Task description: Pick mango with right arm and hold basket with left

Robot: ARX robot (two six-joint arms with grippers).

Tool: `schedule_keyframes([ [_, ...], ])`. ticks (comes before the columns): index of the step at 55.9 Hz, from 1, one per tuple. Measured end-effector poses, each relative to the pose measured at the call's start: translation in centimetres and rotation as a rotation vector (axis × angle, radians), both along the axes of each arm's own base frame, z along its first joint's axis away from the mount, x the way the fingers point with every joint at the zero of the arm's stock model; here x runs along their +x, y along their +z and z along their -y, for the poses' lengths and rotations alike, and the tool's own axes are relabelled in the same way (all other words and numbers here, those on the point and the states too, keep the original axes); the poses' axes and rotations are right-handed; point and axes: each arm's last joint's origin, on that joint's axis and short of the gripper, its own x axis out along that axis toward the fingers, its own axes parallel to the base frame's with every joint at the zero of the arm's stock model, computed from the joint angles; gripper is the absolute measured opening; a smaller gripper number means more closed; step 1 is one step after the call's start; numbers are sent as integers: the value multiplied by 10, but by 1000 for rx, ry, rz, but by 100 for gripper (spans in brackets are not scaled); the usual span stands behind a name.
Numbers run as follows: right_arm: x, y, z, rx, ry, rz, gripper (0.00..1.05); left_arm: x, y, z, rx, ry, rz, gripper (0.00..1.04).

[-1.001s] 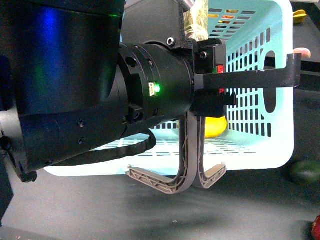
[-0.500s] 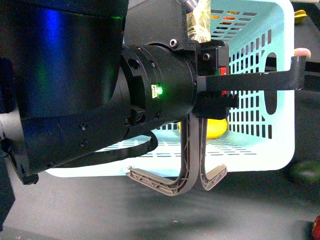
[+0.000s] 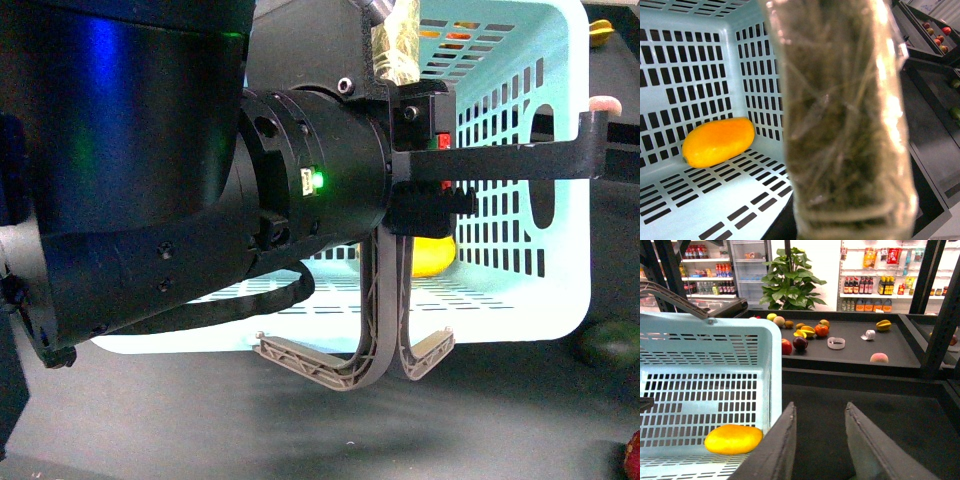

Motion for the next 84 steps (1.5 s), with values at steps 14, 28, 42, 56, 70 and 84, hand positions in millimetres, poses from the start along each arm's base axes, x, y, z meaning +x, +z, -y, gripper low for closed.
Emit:
schedule_keyframes([
  [14,0,0,0,0,0,0,89,0,0,0,0,0,0,4],
  [28,0,0,0,0,0,0,96,18,-3,7,28,654,-38,4],
  [42,0,0,0,0,2,0,96,70,10,-20,-212,896,-51,4],
  [56,0,0,0,0,0,0,96,92,4,-45,-398,910,-115,4],
  [70,0,0,0,0,1,0,96,109,-14,-89,-508,1066,-157,4],
  [84,0,0,0,0,0,0,96,119,-38,-110,-586,1143,-266,4],
])
